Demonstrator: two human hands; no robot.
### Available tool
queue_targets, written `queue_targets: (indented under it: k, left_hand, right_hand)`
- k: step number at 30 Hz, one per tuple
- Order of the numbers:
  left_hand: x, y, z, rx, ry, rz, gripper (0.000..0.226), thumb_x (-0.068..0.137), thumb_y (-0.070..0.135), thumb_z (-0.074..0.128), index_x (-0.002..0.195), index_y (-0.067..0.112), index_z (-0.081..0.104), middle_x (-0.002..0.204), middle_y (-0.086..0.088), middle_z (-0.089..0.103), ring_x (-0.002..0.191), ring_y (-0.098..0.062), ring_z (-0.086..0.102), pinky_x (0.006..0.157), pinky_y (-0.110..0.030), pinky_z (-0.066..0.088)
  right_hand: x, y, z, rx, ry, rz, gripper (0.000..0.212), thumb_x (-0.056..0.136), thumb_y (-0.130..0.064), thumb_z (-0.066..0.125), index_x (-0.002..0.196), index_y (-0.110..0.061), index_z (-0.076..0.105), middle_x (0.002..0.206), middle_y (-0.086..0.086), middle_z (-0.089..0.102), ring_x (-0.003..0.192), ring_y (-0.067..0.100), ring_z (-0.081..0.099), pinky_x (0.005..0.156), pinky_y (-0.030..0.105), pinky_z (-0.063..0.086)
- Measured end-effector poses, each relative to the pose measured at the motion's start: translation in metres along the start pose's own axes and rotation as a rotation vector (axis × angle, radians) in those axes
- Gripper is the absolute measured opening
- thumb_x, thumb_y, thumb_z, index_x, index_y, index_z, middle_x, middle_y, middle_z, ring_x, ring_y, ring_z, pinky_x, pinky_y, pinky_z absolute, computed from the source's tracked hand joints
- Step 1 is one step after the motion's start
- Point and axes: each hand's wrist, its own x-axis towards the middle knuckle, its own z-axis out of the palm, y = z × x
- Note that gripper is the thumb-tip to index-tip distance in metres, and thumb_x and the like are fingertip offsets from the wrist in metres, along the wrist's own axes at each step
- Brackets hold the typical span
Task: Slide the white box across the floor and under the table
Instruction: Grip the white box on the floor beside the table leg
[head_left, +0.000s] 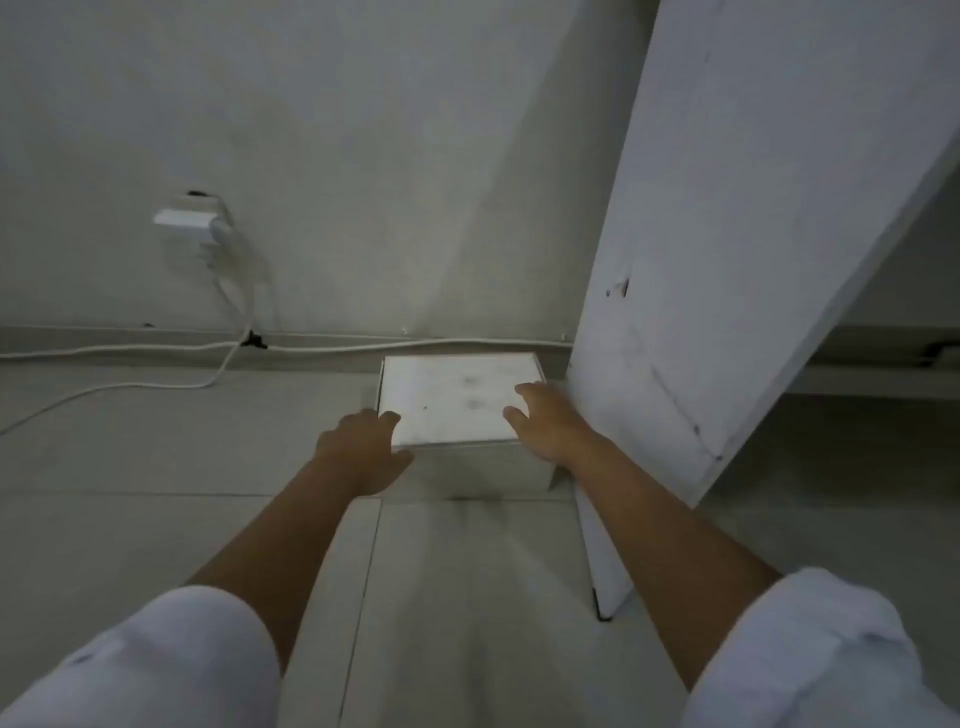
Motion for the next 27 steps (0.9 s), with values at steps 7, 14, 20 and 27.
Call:
queue_targets:
  k: [7, 14, 20, 27]
  left_hand:
    - [0.025, -0.016, 0.060, -0.167, 0.029, -0.156, 0.068, 0.091, 0.044, 0.048, 0.145, 0.008, 0.029, 0.148, -0.016, 0.038, 0.131, -0.035, 0.043, 0.106, -0.046, 0.039]
    - [0.056, -0.021, 0.089, -0.382, 0.064, -0.251, 0.067, 0.093, 0.039, 0.047, 0.143, -0.002, 0.029, 0.146, -0.025, 0.039, 0.132, -0.038, 0.041, 0.110, -0.045, 0.036]
    - [0.083, -0.021, 0.102, -0.562, 0.183, -0.289, 0.046, 0.095, 0.026, 0.046, 0.121, -0.011, 0.048, 0.126, -0.030, 0.052, 0.110, -0.041, 0.054, 0.089, -0.040, 0.044]
    - [0.089, -0.017, 0.109, -0.691, 0.174, -0.411, 0.060, 0.097, 0.039, 0.037, 0.141, -0.003, 0.031, 0.147, -0.028, 0.023, 0.130, -0.045, 0.038, 0.109, -0.048, 0.034]
  right_hand:
    - [0.031, 0.043, 0.047, 0.063, 0.043, 0.088, 0.052, 0.097, -0.024, 0.039, 0.145, -0.006, 0.031, 0.151, 0.016, 0.032, 0.140, 0.031, 0.031, 0.115, 0.040, 0.029]
    - [0.063, 0.074, 0.066, 0.134, 0.174, 0.218, 0.050, 0.095, -0.023, 0.045, 0.139, -0.002, 0.037, 0.146, 0.022, 0.037, 0.133, 0.037, 0.039, 0.110, 0.042, 0.035]
    - [0.083, 0.081, 0.074, 0.290, 0.206, 0.298, 0.048, 0.096, -0.022, 0.044, 0.137, 0.002, 0.037, 0.143, 0.021, 0.044, 0.128, 0.036, 0.047, 0.100, 0.037, 0.041]
    - [0.094, 0.085, 0.082, 0.493, 0.268, 0.404, 0.050, 0.086, -0.027, 0.056, 0.127, 0.002, 0.049, 0.134, 0.021, 0.049, 0.117, 0.038, 0.053, 0.091, 0.039, 0.048]
